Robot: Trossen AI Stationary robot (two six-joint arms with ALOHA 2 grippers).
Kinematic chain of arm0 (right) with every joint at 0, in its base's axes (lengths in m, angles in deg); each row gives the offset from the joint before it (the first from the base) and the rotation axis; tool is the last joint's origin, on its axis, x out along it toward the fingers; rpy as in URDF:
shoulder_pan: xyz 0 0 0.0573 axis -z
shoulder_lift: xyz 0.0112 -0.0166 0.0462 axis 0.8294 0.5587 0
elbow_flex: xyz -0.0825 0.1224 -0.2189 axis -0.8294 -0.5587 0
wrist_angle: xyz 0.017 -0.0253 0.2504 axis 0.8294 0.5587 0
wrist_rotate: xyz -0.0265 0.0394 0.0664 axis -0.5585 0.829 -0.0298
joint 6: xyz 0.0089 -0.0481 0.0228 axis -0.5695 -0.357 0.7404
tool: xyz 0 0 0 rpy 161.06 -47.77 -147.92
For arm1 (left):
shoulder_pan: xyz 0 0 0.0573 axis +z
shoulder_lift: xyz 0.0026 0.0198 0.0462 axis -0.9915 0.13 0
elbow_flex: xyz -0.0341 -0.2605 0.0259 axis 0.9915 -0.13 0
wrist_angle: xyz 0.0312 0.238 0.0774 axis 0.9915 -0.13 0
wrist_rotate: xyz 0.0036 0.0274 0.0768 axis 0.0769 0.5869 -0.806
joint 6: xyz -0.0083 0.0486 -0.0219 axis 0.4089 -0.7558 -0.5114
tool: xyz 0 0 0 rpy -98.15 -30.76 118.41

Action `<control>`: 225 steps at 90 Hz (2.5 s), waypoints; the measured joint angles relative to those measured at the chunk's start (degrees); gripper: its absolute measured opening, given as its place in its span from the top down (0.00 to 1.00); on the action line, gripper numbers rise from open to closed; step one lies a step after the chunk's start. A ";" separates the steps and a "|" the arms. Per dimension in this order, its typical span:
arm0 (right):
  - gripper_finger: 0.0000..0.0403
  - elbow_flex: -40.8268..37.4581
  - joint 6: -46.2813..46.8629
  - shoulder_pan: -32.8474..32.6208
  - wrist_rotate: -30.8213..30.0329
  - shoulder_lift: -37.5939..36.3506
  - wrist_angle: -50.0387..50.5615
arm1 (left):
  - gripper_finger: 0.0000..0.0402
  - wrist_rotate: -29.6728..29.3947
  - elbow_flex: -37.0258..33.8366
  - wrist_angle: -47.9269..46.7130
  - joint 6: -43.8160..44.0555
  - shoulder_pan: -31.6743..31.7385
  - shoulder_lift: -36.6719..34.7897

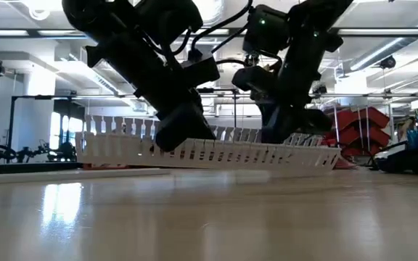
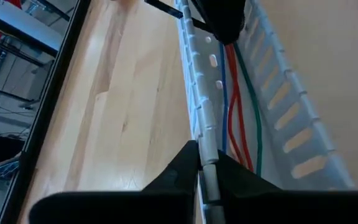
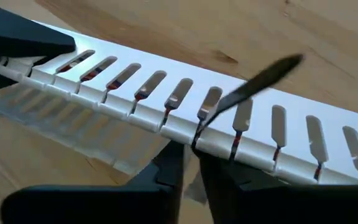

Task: Ziptie cables
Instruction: Put the zip-tied cables into the white cable duct

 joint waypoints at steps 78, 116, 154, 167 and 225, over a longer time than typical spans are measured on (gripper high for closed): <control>0.68 0.00 -0.50 -0.79 -0.38 -7.41 4.51 | 1.00 0.30 0.00 -0.06 -0.02 -0.02 0.07; 0.81 0.02 -6.13 2.31 -2.89 -6.38 1.57 | 1.00 0.39 0.00 0.21 0.01 0.00 0.07; 0.85 1.86 -9.53 4.85 0.45 -4.75 1.68 | 1.00 0.52 -0.04 0.27 1.11 0.11 0.09; 0.90 1.86 -10.25 4.40 2.17 -4.75 2.27 | 1.00 0.52 -0.04 0.24 1.15 0.17 0.09; 0.77 4.26 -75.68 -3.05 -6.64 -7.23 9.79 | 1.00 3.86 -0.17 0.01 1.34 0.44 0.42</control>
